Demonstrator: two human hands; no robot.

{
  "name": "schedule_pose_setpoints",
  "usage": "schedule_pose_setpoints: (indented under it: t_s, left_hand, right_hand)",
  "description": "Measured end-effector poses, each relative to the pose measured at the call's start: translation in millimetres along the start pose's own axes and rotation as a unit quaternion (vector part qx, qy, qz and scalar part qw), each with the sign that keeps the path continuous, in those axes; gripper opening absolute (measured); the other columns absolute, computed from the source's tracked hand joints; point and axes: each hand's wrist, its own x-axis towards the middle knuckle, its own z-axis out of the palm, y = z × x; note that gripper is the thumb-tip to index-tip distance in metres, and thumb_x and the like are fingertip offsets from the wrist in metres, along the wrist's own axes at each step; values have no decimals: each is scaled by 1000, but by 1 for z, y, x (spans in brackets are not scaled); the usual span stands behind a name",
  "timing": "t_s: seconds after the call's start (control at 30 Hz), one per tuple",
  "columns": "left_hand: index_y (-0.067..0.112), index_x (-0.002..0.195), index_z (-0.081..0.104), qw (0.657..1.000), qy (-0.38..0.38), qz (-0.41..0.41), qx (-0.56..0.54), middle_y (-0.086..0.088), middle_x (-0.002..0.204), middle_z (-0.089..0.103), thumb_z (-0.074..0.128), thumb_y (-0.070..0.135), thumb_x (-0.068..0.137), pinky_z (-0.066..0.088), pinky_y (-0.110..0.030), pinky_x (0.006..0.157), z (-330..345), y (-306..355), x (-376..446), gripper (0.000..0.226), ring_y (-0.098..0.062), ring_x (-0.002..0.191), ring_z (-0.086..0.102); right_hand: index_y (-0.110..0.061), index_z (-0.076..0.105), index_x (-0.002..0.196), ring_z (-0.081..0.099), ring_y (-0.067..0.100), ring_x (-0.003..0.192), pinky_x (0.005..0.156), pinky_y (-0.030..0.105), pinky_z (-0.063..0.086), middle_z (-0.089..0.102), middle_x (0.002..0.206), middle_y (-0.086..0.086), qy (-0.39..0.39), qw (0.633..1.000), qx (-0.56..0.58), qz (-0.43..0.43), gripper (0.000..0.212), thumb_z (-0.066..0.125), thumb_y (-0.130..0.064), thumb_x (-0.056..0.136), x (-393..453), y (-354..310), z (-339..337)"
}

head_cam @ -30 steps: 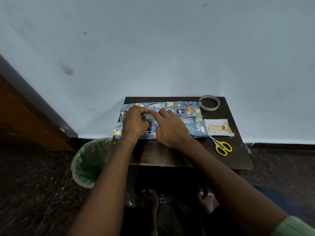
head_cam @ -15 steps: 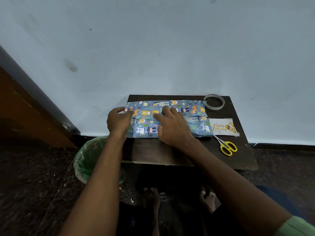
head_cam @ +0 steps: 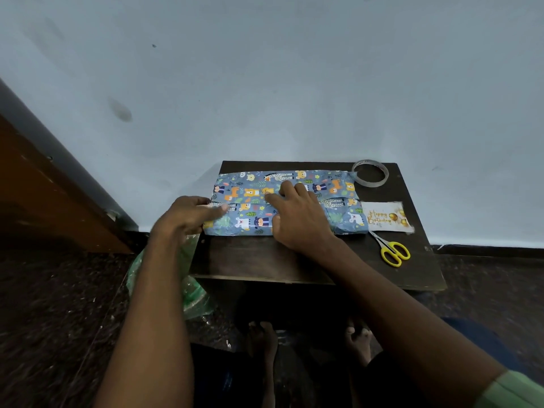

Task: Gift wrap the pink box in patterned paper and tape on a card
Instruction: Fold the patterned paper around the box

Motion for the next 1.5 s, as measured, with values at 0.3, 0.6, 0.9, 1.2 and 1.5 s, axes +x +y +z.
schedule_pose_setpoints:
  t_s: [0.3, 0.6, 0.9, 1.2, 1.5]
  left_hand:
    - [14, 150, 55, 945, 225, 97, 216, -15, 149, 54, 75, 20, 91, 42, -45, 113, 35, 11, -7, 62, -37, 137, 52]
    - [30, 93, 83, 866, 170, 381, 274, 15, 102, 77, 65, 15, 70, 24, -25, 101, 90, 40, -26, 32, -12, 113, 60]
    - [16, 124, 75, 893, 80, 377, 234, -4, 116, 73, 62, -2, 88, 46, -26, 91, 109, 32, -16, 42, -24, 110, 65]
    - [33, 114, 73, 889, 54, 369, 265, 10, 107, 72, 57, 4, 82, 48, -28, 75, 140, 51, -30, 46, -15, 98, 64]
    - [16, 88, 76, 903, 80, 369, 206, -3, 83, 72, 51, 7, 81, 51, -37, 67, 151, 52, -32, 27, -26, 81, 66]
  right_hand:
    - [-11, 69, 122, 56, 36, 102, 83, 48, 50, 59, 114, 13, 1, 1000, 0, 4, 50, 53, -26, 77, -1, -2, -2]
    - [-5, 67, 107, 57, 36, 91, 75, 47, 53, 62, 103, 15, 18, 1000, 21, -8, 49, 39, -32, 76, 0, -1, -6]
    - [-4, 65, 115, 58, 35, 106, 82, 40, 46, 61, 119, 14, -7, 994, 106, 9, 32, 63, -14, 84, -3, 8, -23]
    - [-5, 66, 124, 60, 34, 118, 96, 44, 49, 63, 134, 13, 7, 998, 49, 30, 40, 65, -27, 90, -15, 29, -27]
    - [-11, 71, 121, 64, 31, 105, 75, 32, 39, 65, 123, 6, 10, 997, 70, 32, 38, 68, -22, 84, -12, 34, -32]
